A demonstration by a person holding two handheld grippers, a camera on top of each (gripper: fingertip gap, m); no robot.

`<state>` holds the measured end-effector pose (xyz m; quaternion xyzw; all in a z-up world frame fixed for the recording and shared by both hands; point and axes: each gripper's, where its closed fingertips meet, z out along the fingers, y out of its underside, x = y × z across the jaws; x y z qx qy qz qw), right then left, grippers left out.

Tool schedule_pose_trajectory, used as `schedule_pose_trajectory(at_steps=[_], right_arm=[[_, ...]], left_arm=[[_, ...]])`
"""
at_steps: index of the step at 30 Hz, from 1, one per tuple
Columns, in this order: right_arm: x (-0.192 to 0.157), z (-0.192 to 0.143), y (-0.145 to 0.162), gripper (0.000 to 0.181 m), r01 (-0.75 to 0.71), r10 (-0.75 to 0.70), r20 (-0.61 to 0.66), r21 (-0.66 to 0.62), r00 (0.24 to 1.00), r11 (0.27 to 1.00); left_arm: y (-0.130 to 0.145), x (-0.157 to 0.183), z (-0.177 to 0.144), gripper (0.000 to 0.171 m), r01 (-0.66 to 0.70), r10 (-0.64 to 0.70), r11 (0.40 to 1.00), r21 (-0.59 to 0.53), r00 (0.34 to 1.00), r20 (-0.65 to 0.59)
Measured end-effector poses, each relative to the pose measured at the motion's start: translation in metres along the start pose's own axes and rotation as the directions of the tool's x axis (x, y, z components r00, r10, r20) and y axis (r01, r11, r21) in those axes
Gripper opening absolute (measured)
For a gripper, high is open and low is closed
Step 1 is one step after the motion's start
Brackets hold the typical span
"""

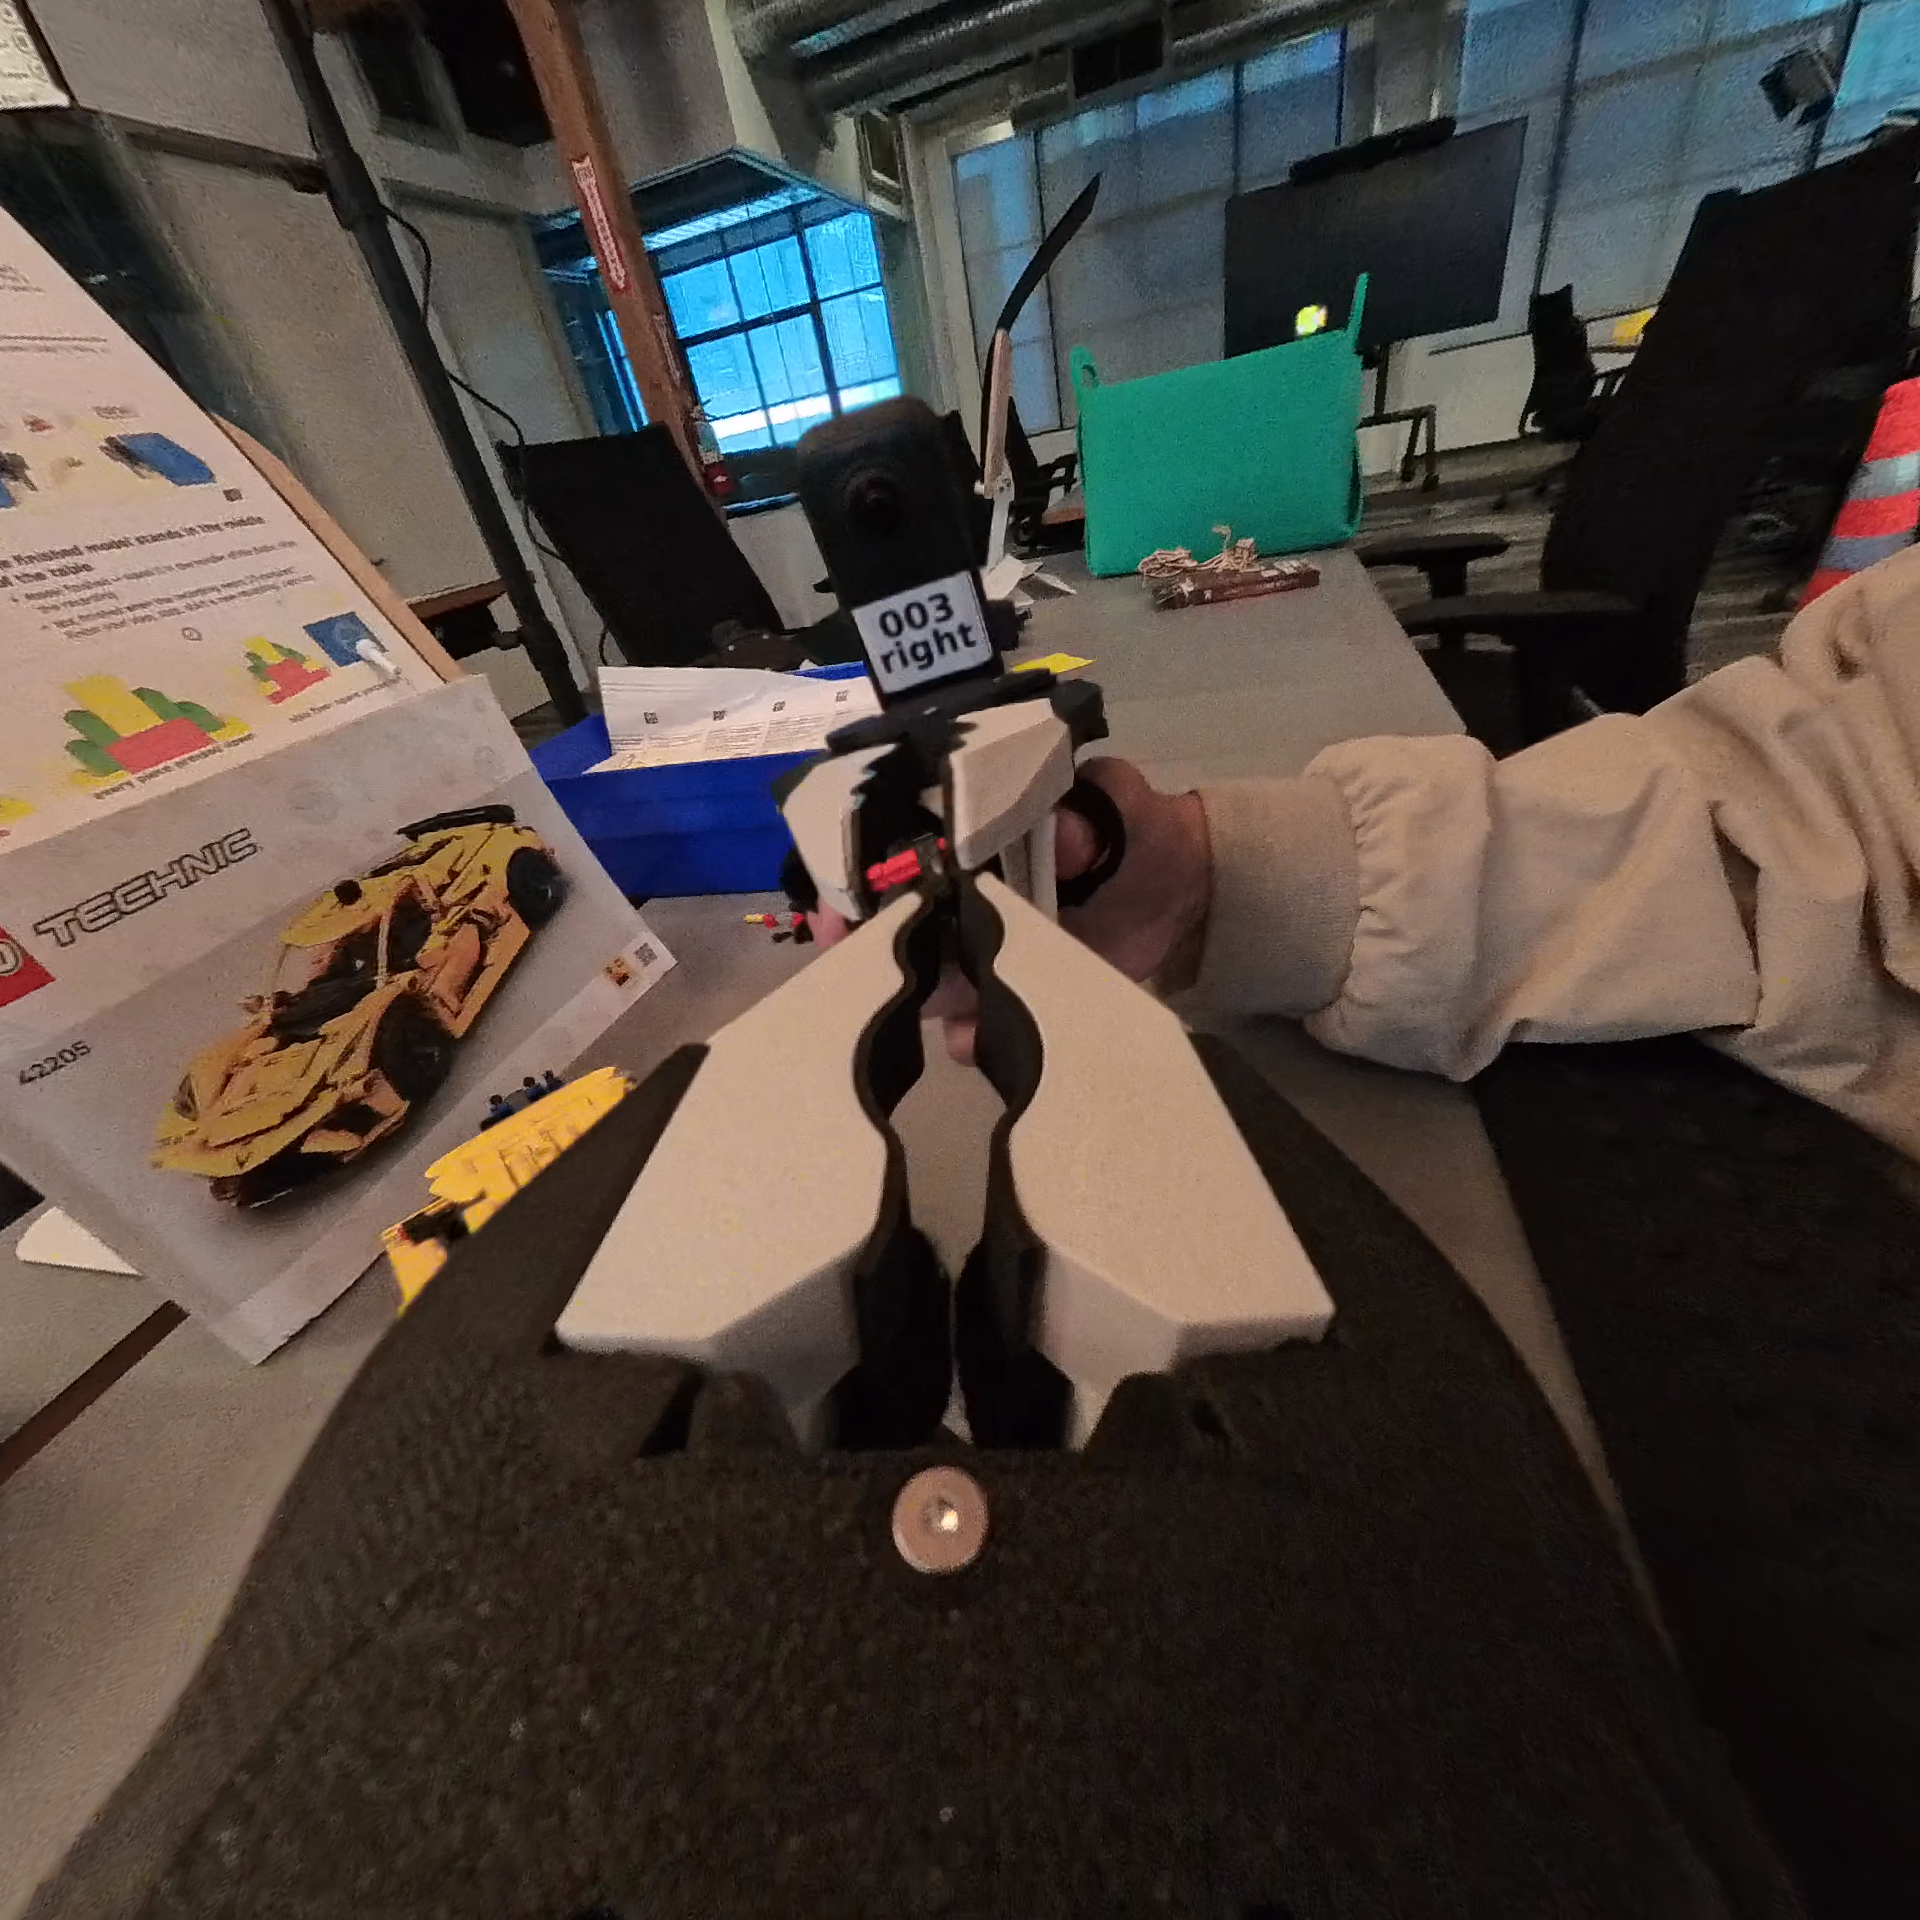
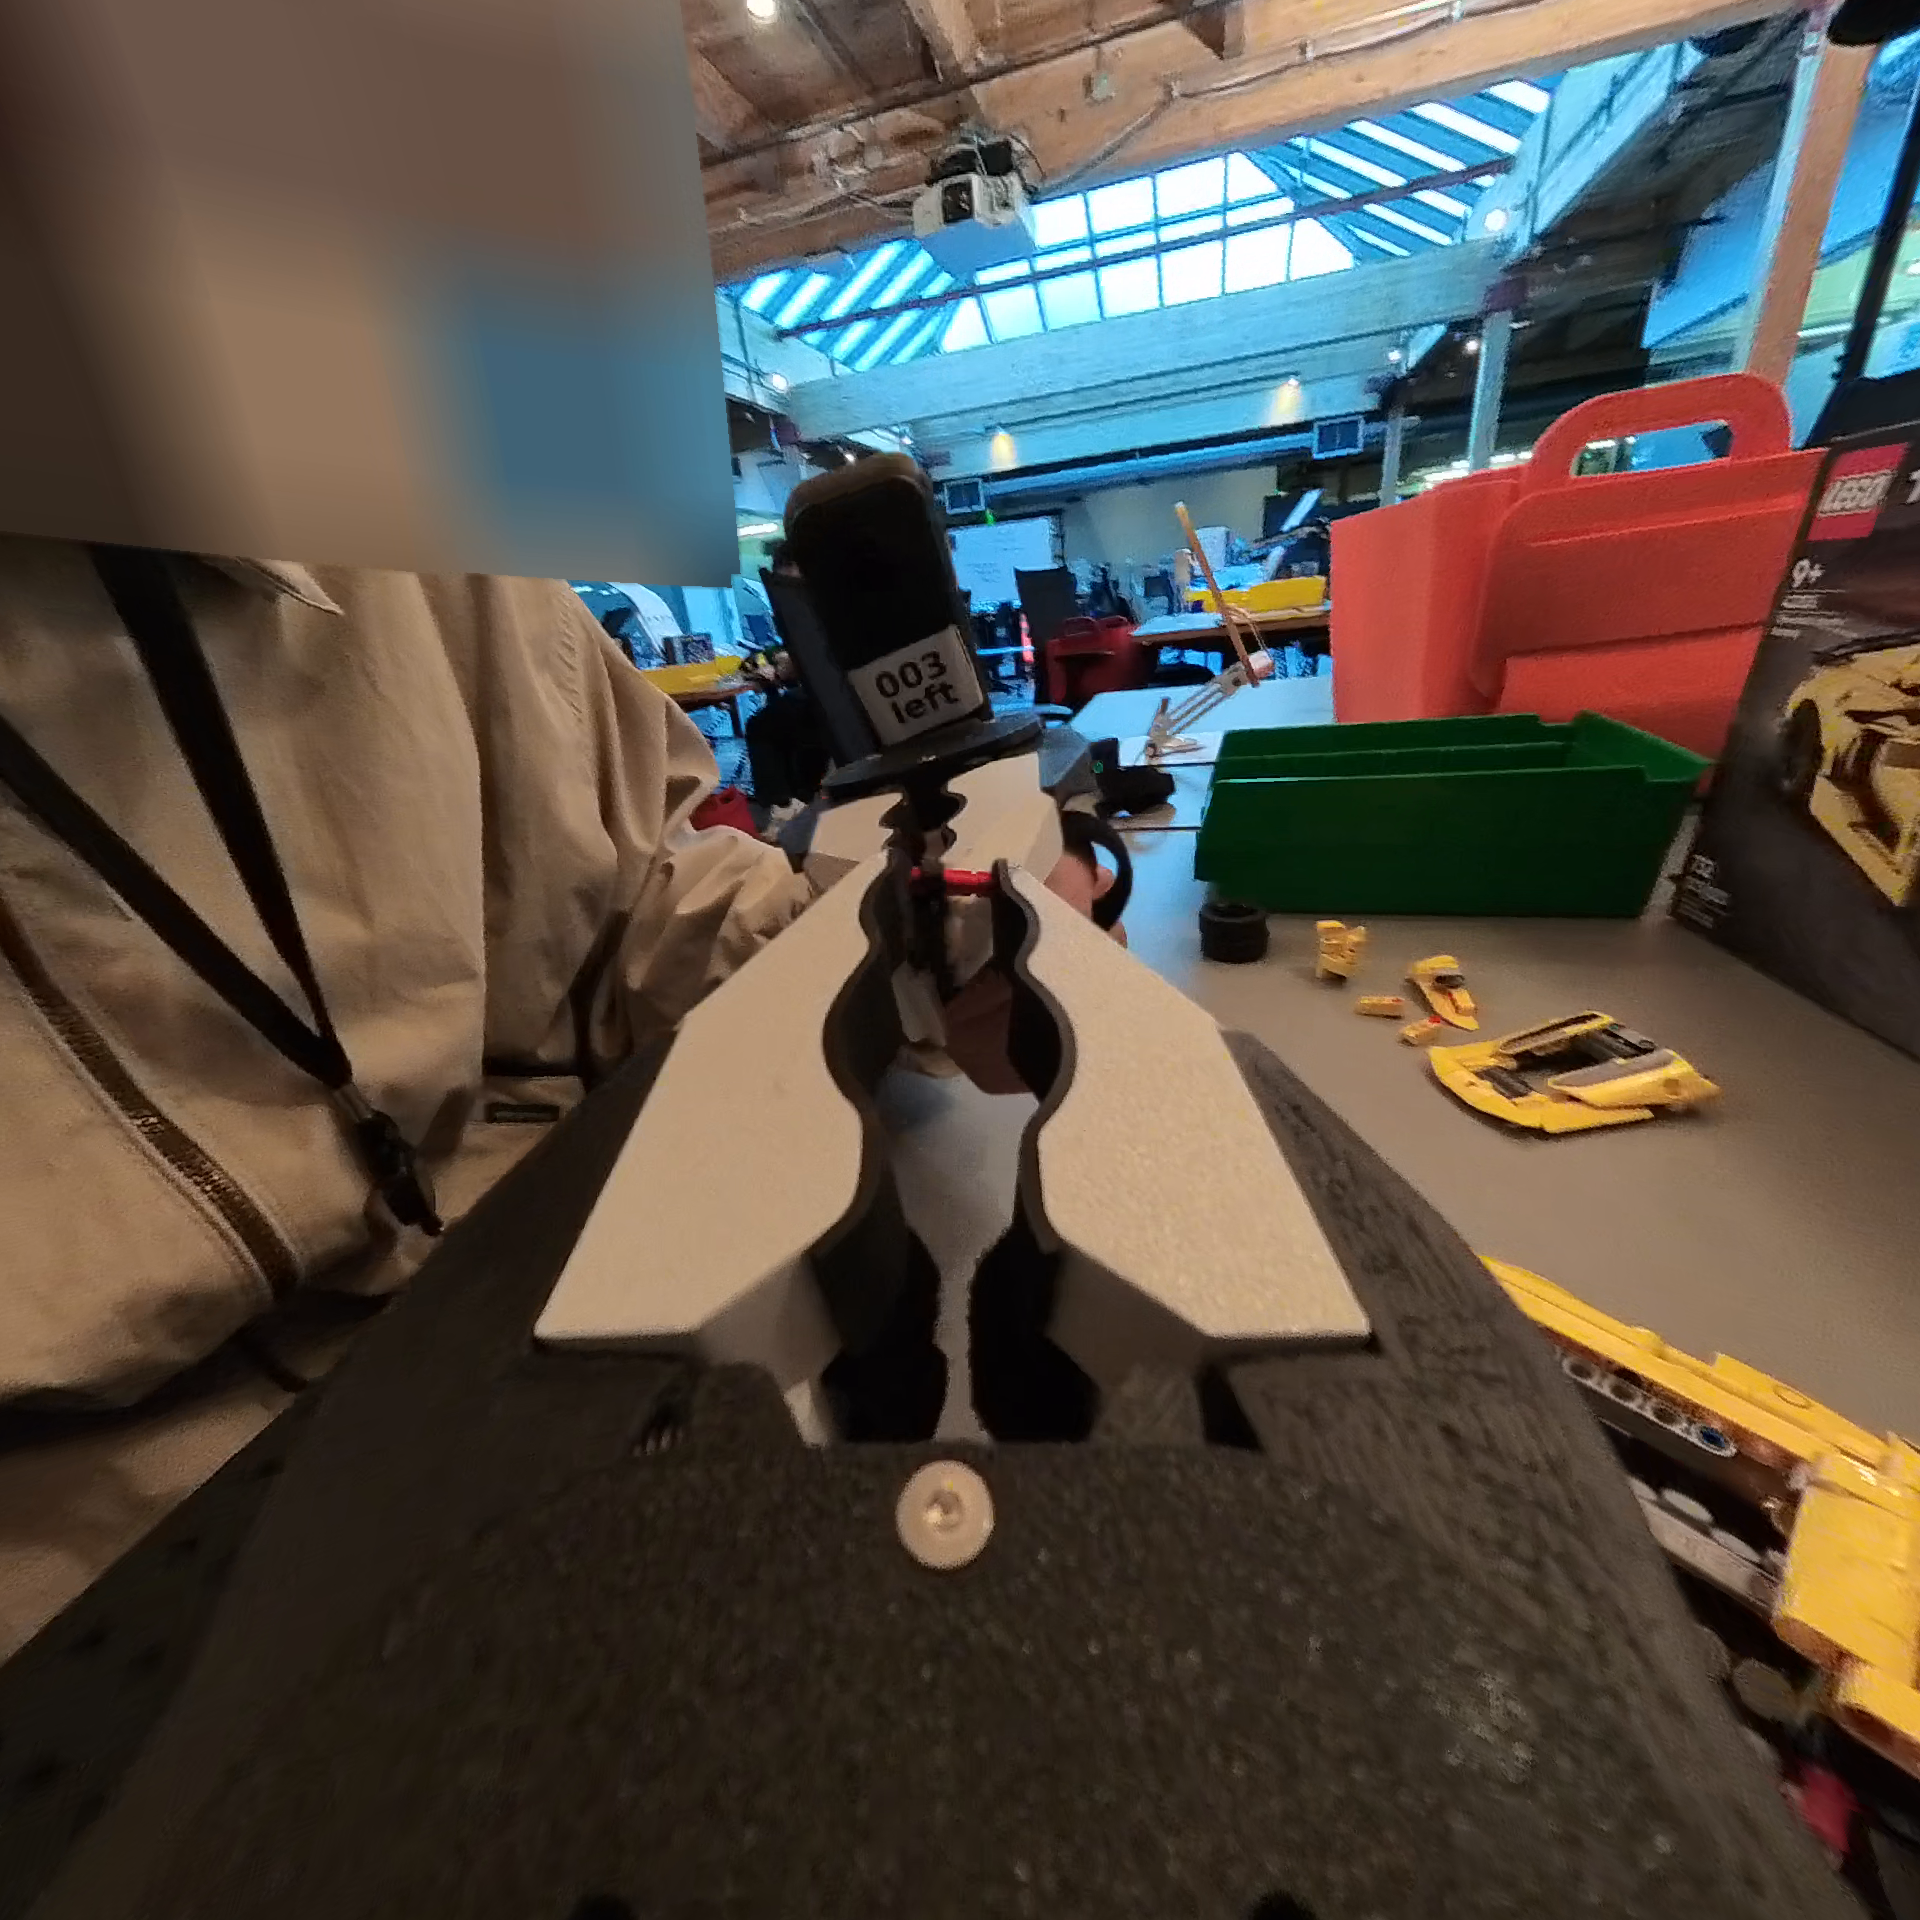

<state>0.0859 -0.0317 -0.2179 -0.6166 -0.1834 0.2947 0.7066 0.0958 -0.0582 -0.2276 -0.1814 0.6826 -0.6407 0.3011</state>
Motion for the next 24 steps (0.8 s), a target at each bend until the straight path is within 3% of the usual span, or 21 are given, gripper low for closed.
schedule_pose_trajectory(at_steps=[2, 5, 9, 11, 13, 15, 21, 24], right_arm=[[0.002, -0.002, 0.006, 0.014, -0.051, 0.052, 0.012, -0.025, 0.999, 0.998], [-0.007, 0.0, 0.0, 0.014, -0.052, 0.052, 0.059, -0.003, 0.997, 0.999], [0.003, -0.003, 0.014, 0.014, -0.184, 0.183, -0.012, -0.084, 0.983, 0.979], [0.018, -0.013, 0.021, 0.016, -0.197, 0.181, -0.123, -0.137, 0.976, 0.971], [0.03, -0.022, 0.017, 0.029, -0.254, 0.23, -0.199, -0.102, 0.953, 0.962], [0.042, -0.028, 0.031, 0.029, -0.265, 0.206, -0.294, -0.178, 0.933, 0.948], [0.045, -0.021, 0.043, 0.005, -0.28, 0.213, -0.294, -0.205, 0.932, 0.938], [0.046, -0.023, 0.048, 0.003, -0.311, 0.236, -0.306, -0.223, 0.922, 0.924]], left_arm=[[0.006, 0.0, 0.0, 0.0, -0.031, 0.031, 0.999, -0.042, 1.0, 0.0], [-0.002, 0.008, 0.001, 0.001, -0.008, 0.008, 1.0, -0.001, 0.999, -0.035], [0.021, -0.002, 0.0, 0.001, -0.188, 0.191, 0.974, -0.127, 0.982, 0.011], [0.042, -0.016, 0.003, 0.002, -0.35, 0.382, 0.899, -0.265, 0.92, 0.082], [0.053, -0.03, 0.005, 0.001, -0.438, 0.513, 0.827, -0.352, 0.844, 0.155], [0.063, -0.039, 0.005, 0.001, -0.515, 0.63, 0.735, -0.441, 0.76, 0.163], [0.066, -0.045, 0.005, 0.002, -0.572, 0.724, 0.644, -0.507, 0.671, 0.162], [0.071, -0.044, 0.006, 0.002, -0.561, 0.72, 0.637, -0.528, 0.678, 0.149]])
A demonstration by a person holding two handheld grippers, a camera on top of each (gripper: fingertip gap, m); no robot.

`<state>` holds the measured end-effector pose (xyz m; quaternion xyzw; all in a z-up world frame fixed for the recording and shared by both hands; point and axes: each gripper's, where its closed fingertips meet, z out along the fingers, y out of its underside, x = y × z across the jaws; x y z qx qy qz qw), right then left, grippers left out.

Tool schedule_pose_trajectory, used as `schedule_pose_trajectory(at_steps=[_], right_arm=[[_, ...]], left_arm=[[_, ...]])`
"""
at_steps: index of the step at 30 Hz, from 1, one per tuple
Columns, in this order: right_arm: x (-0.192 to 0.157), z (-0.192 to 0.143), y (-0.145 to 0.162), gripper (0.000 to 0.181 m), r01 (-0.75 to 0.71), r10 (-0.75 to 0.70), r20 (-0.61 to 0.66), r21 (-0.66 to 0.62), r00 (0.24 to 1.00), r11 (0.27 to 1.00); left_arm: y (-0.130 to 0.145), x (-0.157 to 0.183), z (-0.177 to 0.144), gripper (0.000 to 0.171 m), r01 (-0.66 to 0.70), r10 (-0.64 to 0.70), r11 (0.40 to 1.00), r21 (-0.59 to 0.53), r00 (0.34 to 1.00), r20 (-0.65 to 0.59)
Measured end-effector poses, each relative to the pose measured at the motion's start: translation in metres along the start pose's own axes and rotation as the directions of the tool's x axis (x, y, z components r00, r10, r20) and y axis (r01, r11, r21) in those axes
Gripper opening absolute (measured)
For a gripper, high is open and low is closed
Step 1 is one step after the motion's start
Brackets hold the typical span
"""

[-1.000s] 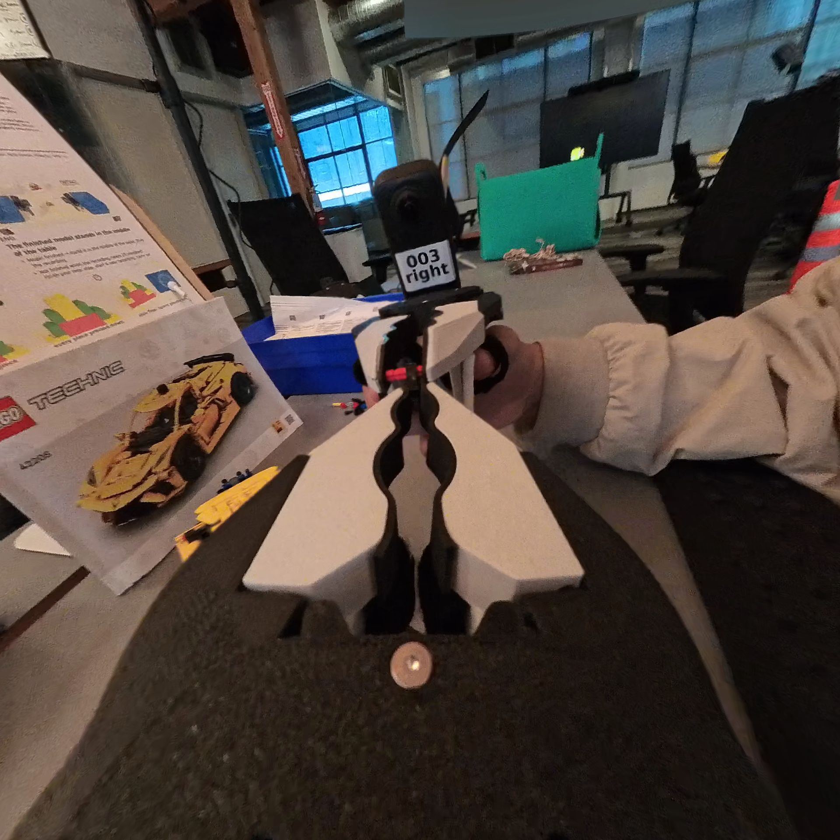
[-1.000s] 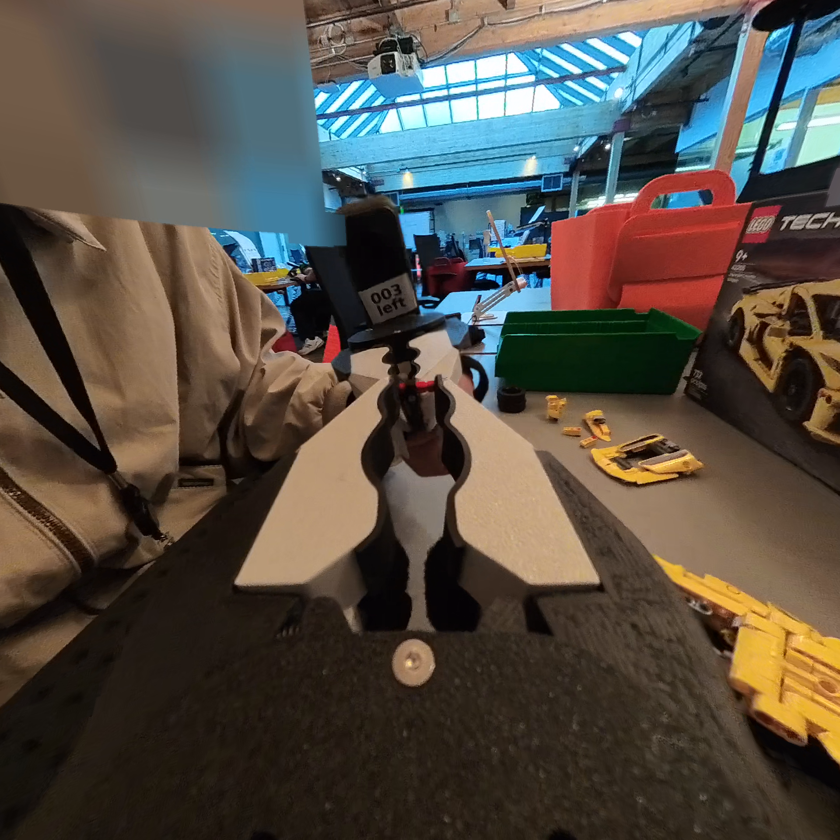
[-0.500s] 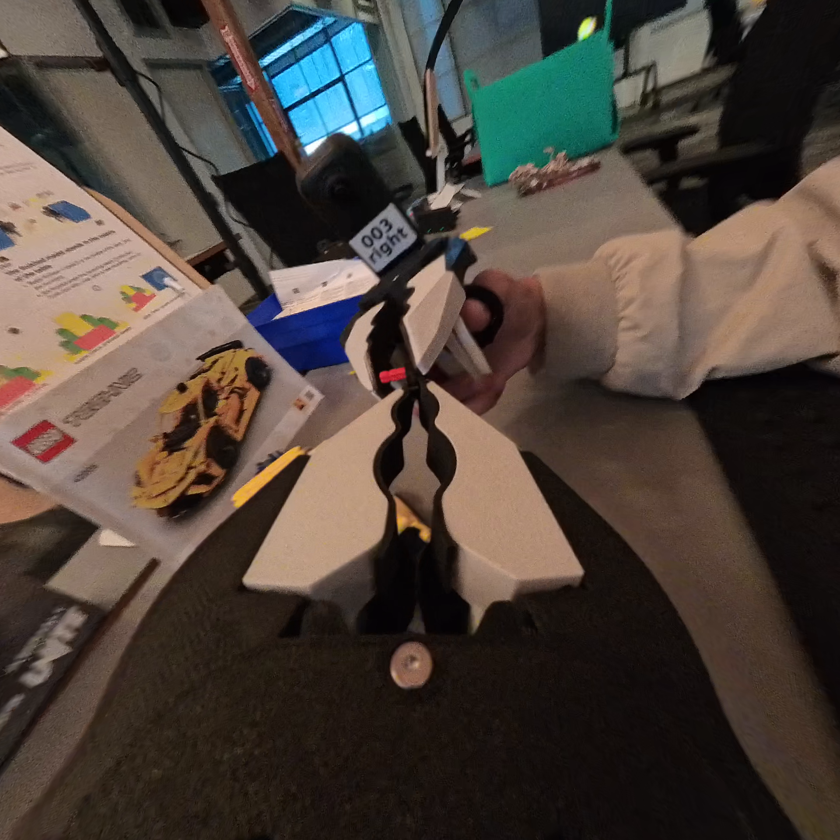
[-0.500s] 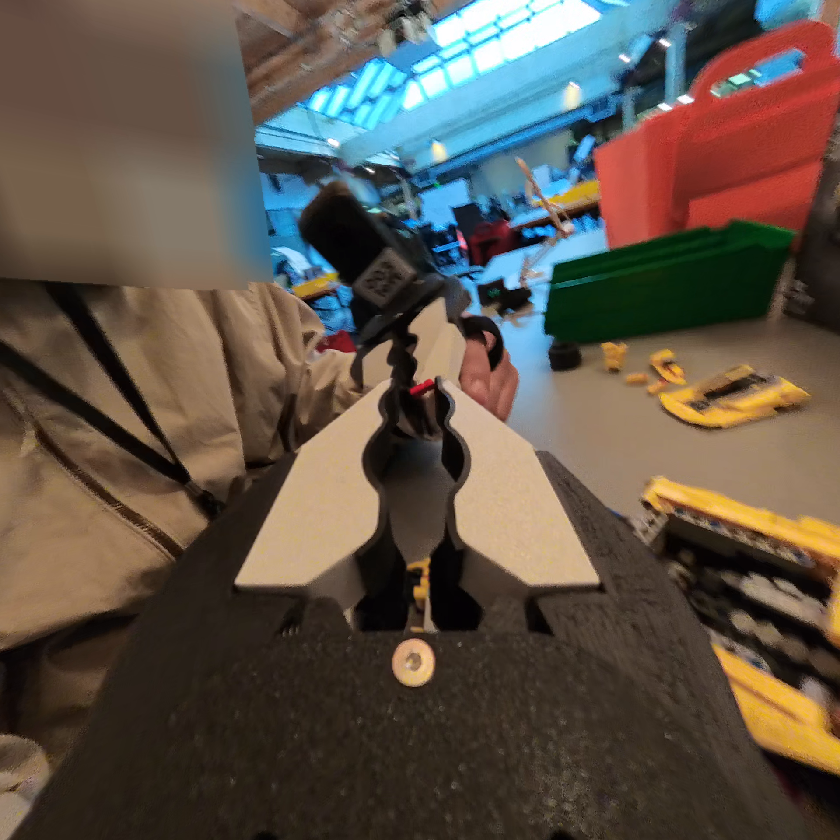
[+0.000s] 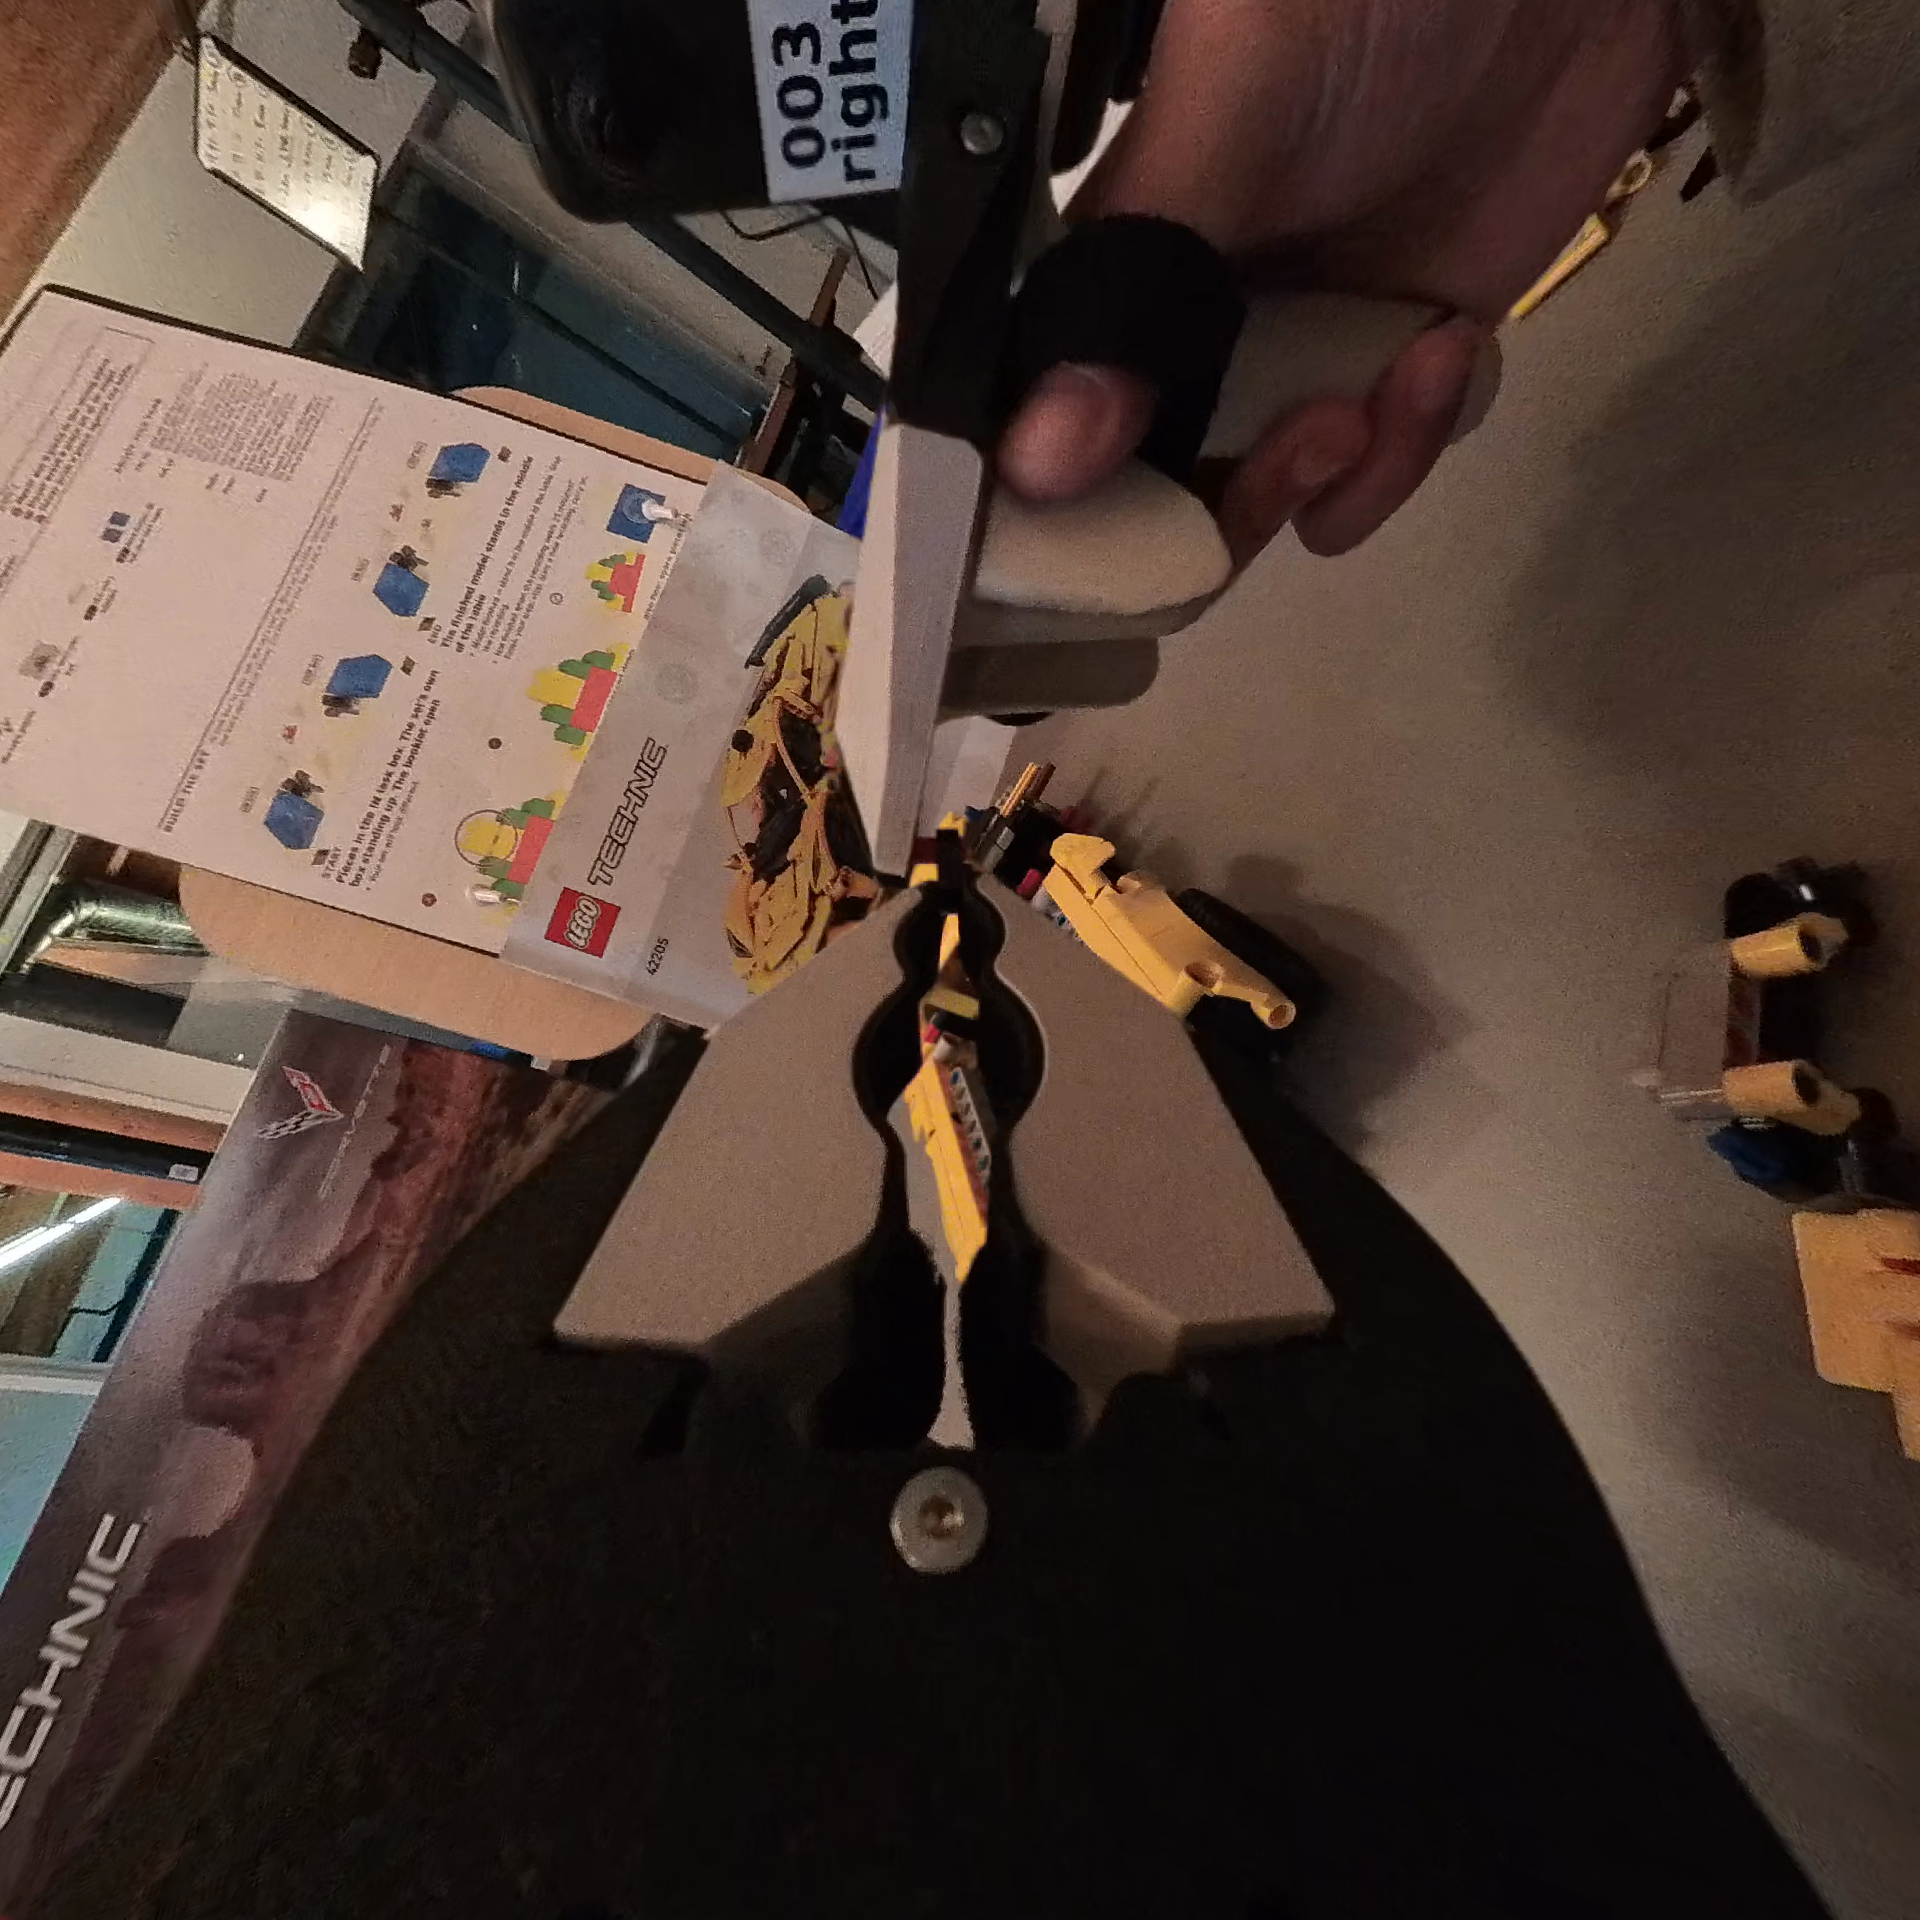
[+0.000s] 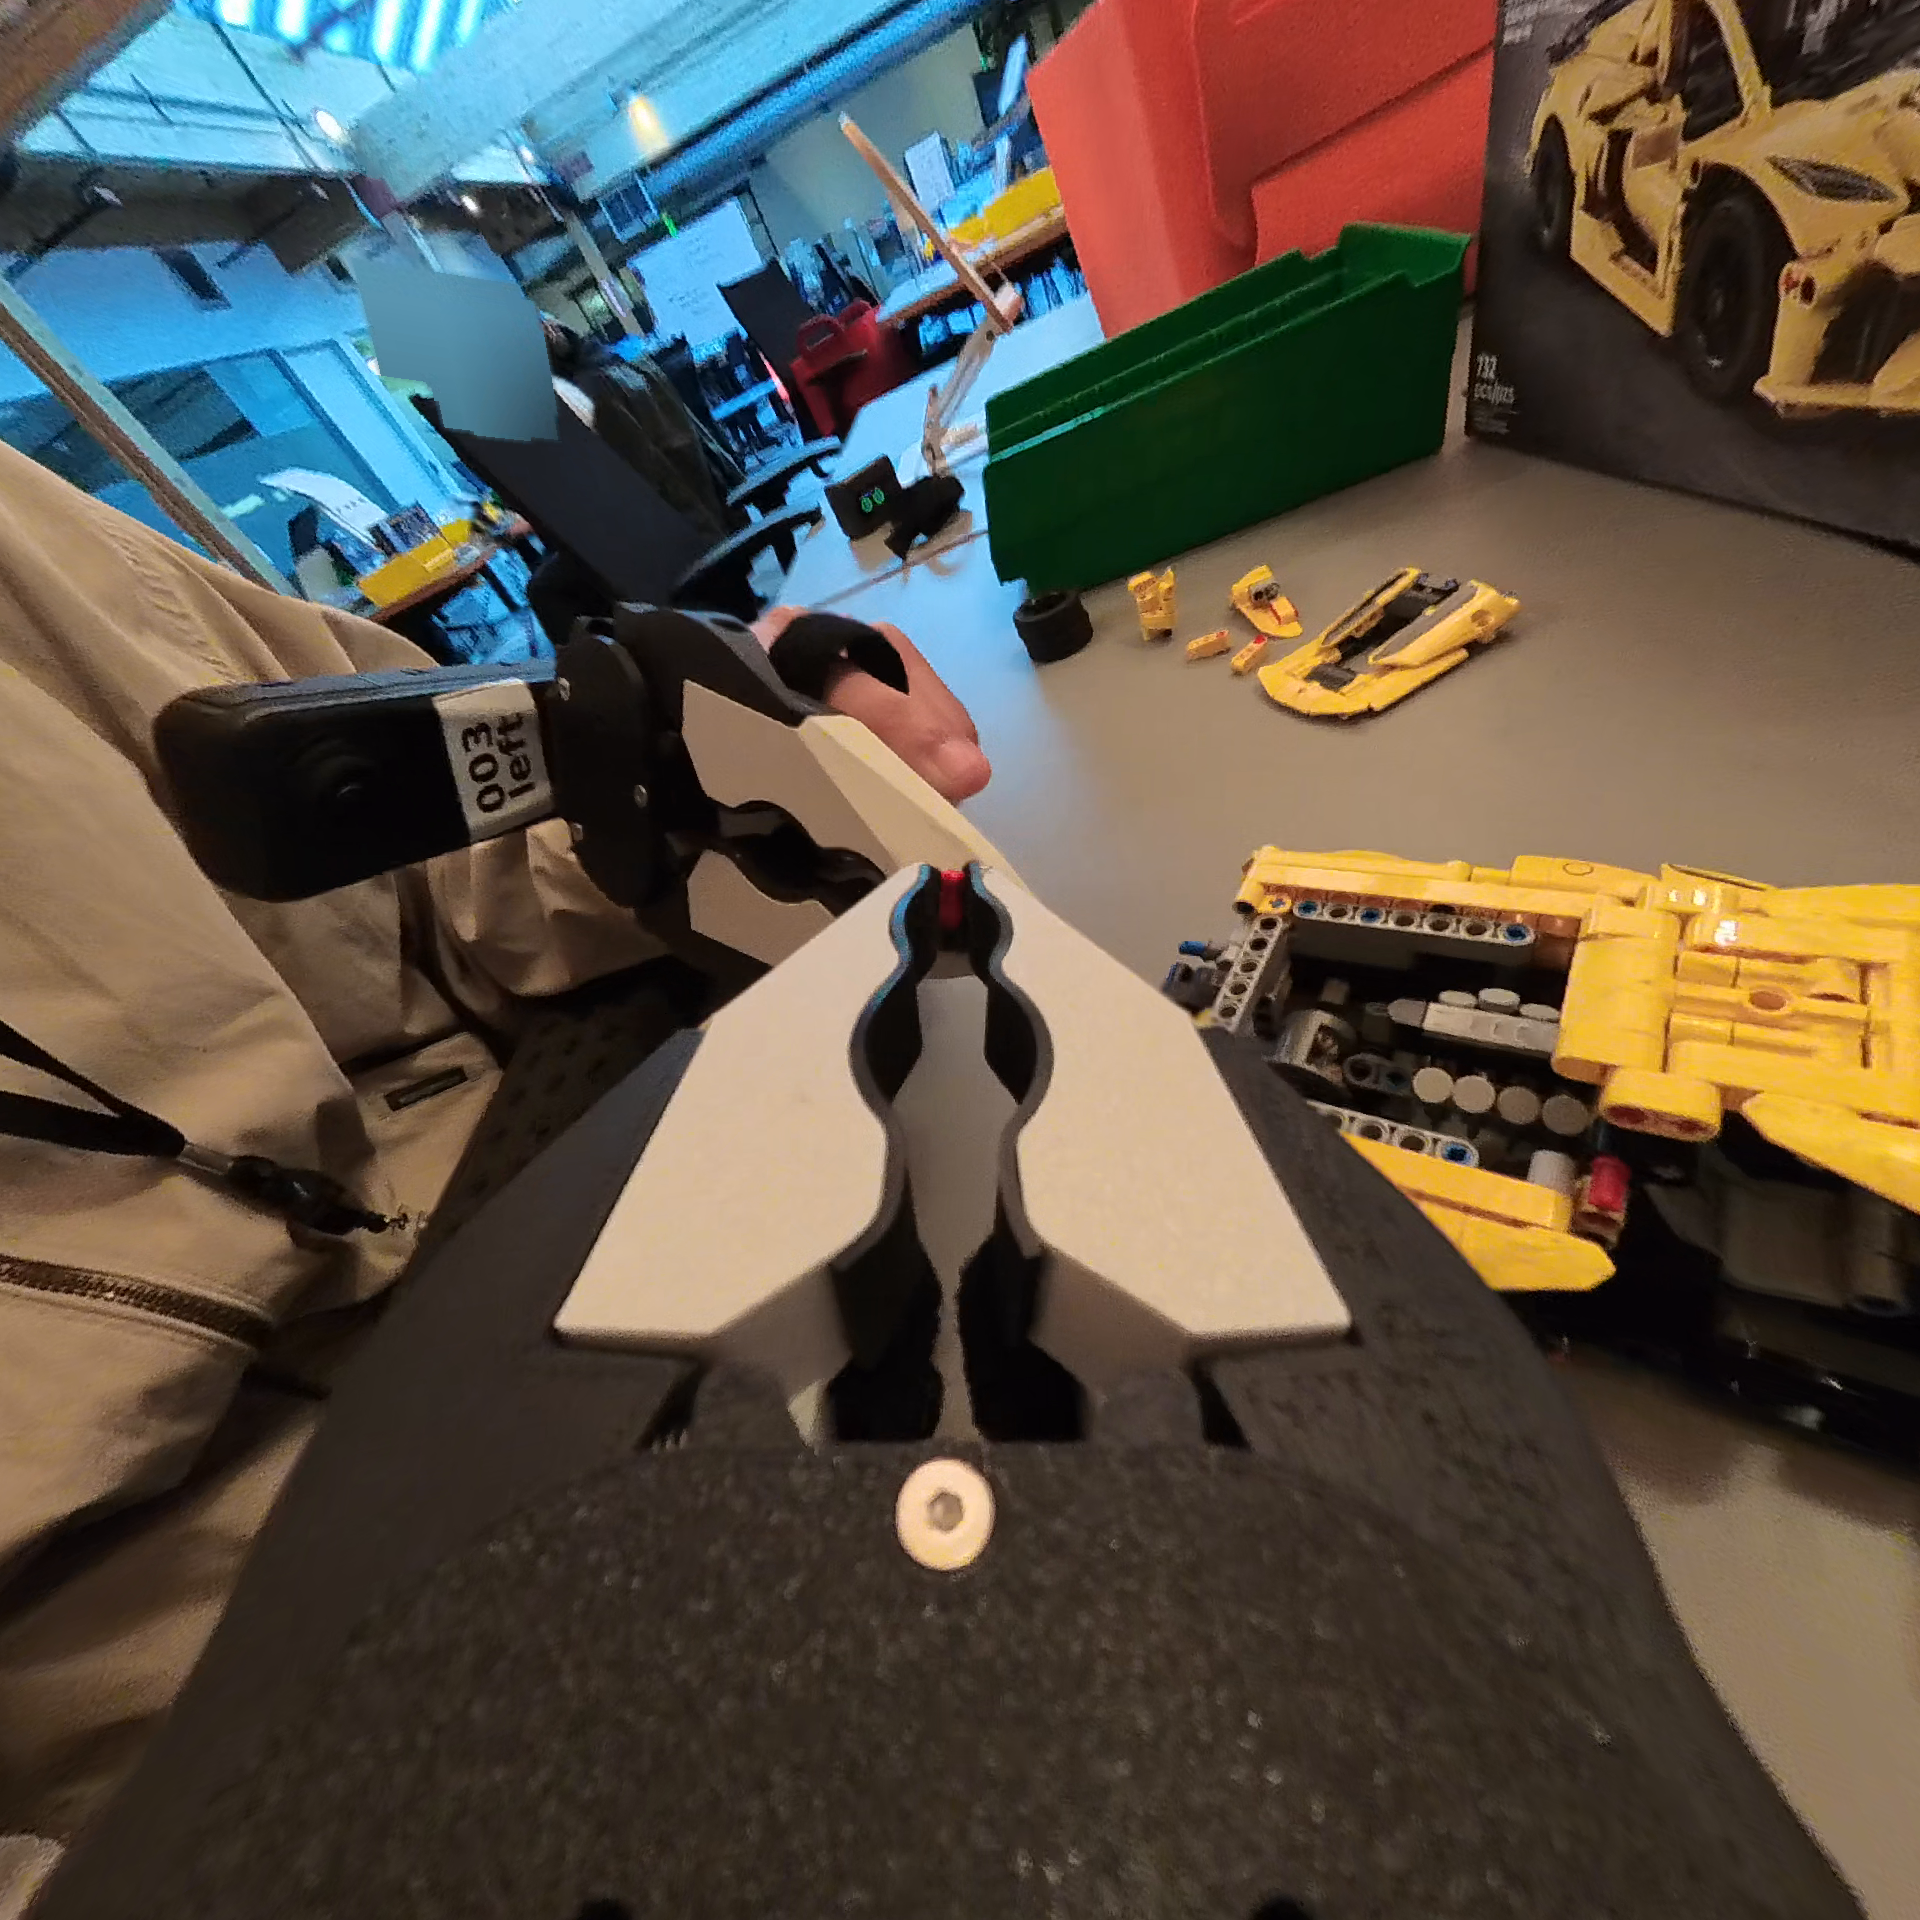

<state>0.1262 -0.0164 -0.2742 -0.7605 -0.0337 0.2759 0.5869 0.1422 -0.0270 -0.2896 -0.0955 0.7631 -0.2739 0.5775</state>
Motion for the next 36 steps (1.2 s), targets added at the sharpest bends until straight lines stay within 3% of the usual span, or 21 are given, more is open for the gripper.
schedule_pose_trajectory(at_steps=[2, 4, 5, 7, 9, 10, 12, 15, 18, 20, 23, 28, 31, 32, 33, 34, 35, 36], right_arm=[[0.006, 0.0, -0.002, 0.003, 0.054, -0.055, -0.06, -0.018, 0.997, 0.998], [0.011, 0.0, -0.014, 0.002, 0.062, -0.057, -0.103, 0.047, 0.993, 0.997], [0.012, 0.0, -0.019, 0.002, 0.051, -0.041, -0.101, 0.095, 0.994, 0.994], [0.008, -0.005, -0.036, 0.002, -0.006, 0.014, -0.031, 0.239, 0.999, 0.971], [0.005, -0.009, -0.046, 0.001, -0.024, 0.023, 0.008, 0.32, 1.0, 0.947], [0.001, -0.01, -0.051, 0.001, -0.028, 0.019, 0.029, 0.358, 0.999, 0.933], [-0.004, -0.004, -0.051, 0.001, -0.026, 0.009, 0.049, 0.35, 0.999, 0.936], [-0.008, 0.004, -0.049, 0.002, -0.002, -0.014, 0.046, 0.329, 0.999, 0.944], [-0.006, 0.003, -0.048, 0.002, -0.004, -0.008, 0.035, 0.322, 0.999, 0.947], [-0.007, 0.004, -0.049, 0.001, -0.026, 0.011, 0.048, 0.328, 0.999, 0.944], [-0.008, 0.005, -0.05, 0.001, -0.063, 0.038, 0.075, 0.351, 0.996, 0.934], [-0.004, 0.007, -0.051, 0.0, -0.183, 0.143, 0.13, 0.392, 0.981, 0.901], [0.0, 0.007, -0.054, 0.003, -0.224, 0.175, 0.149, 0.443, 0.973, 0.868], [0.005, -0.034, -0.089, 0.001, -0.288, 0.175, 0.234, 0.669, 0.957, 0.685], [0.016, -0.084, -0.108, 0.001, -0.357, 0.165, 0.319, 0.773, 0.933, 0.524], [0.026, -0.114, -0.111, 0.001, -0.276, 0.161, 0.225, 0.815, 0.961, 0.51], [0.029, -0.118, -0.107, 0.001, -0.165, 0.158, 0.084, 0.764, 0.984, 0.623], [0.022, -0.12, -0.104, 0.0, -0.121, 0.141, 0.03, 0.706, 0.989, 0.697]], left_arm=[[0.003, -0.003, 0.003, 0.002, 0.012, -0.012, 1.0, -0.019, 0.999, 0.029], [0.005, -0.013, 0.007, 0.003, 0.216, -0.217, 0.976, 0.008, 0.975, 0.044], [0.006, -0.016, 0.007, 0.005, 0.392, -0.392, 0.92, 0.028, 0.92, -0.005], [-0.001, -0.027, 0.002, 0.012, 0.684, -0.67, 0.724, 0.087, 0.728, -0.145], [-0.013, -0.041, -0.007, 0.031, 0.855, -0.797, 0.499, 0.138, 0.516, -0.314], [-0.018, -0.043, -0.011, 0.032, 0.898, -0.813, 0.417, 0.139, 0.437, -0.385], [-0.025, -0.044, -0.016, 0.032, 0.936, -0.811, 0.329, 0.123, 0.347, -0.472], [-0.03, -0.048, -0.02, 0.023, 0.958, -0.807, 0.253, 0.132, 0.284, -0.517], [-0.029, -0.047, -0.019, 0.021, 0.961, -0.811, 0.246, 0.127, 0.276, -0.516], [-0.026, -0.047, -0.017, 0.007, 0.954, -0.821, 0.266, 0.142, 0.301, -0.485], [-0.025, -0.049, -0.018, 0.006, 0.952, -0.819, 0.264, 0.152, 0.305, -0.486], [-0.02, -0.048, -0.018, 0.007, 0.929, -0.816, 0.338, 0.153, 0.37, -0.443], [-0.016, -0.042, -0.017, 0.007, 0.931, -0.82, 0.349, 0.101, 0.356, -0.448], [-0.015, -0.019, -0.014, 0.005, 0.899, -0.789, 0.437, 0.009, 0.388, -0.477], [-0.012, 0.009, -0.007, 0.006, 0.841, -0.76, 0.538, -0.064, 0.451, -0.467], [-0.019, 0.024, -0.003, 0.006, 0.826, -0.745, 0.558, -0.081, 0.456, -0.487], [-0.035, 0.017, -0.006, 0.006, 0.853, -0.736, 0.522, -0.014, 0.443, -0.512], [-0.043, 0.004, -0.009, 0.006, 0.861, -0.73, 0.507, 0.038, 0.452, -0.513]])
